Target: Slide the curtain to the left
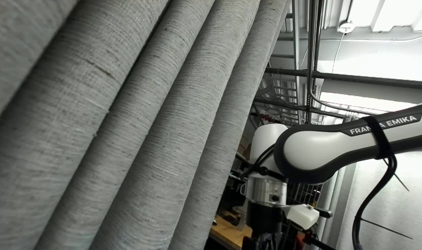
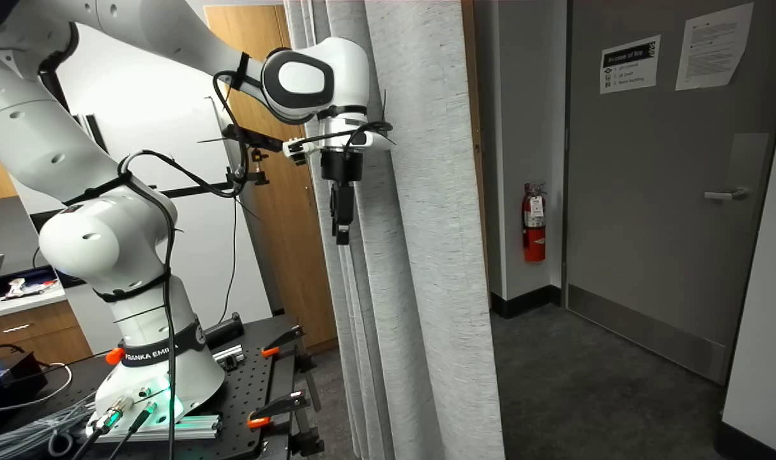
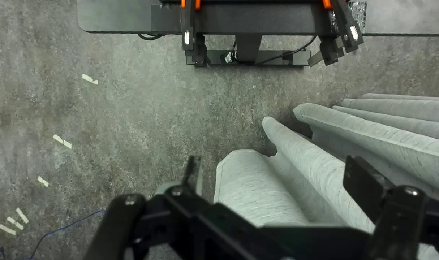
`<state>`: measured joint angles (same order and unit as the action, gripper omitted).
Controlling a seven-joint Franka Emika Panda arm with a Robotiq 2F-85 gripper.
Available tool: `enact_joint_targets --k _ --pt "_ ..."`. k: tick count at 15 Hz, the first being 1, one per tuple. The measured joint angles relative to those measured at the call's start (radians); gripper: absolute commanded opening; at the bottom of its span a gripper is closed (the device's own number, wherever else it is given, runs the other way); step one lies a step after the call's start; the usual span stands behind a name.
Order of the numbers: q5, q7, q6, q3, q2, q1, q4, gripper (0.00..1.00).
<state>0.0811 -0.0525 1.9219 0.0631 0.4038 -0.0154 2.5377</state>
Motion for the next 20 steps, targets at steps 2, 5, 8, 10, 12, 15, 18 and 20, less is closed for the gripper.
enact_joint_targets --k 2,5,8,10,12,15,18,20 --pt "0.0 0.0 0.0 0.0 0.0 0.0 0.0 1.0" --pt "0.0 0.0 0.0 0.0 0.0 0.0 0.0 1.0" --pt "0.0 0.0 0.0 0.0 0.0 0.0 0.0 1.0" --pt "0.0 0.0 0.0 0.0 0.0 0.0 0.0 1.0" --pt "-0.012 -0.036 0.0 0.03 -0.004 0.02 -0.05 1.0" --pt "-0.011 -0.127 0.0 0.107 -0.012 0.065 -0.182 1.0" --pt "-0.002 -0.235 -0.001 0.176 -0.031 0.088 -0.324 1.0" --pt "-0.002 -0.247 -0.002 0.187 -0.037 0.093 -0.349 1.0"
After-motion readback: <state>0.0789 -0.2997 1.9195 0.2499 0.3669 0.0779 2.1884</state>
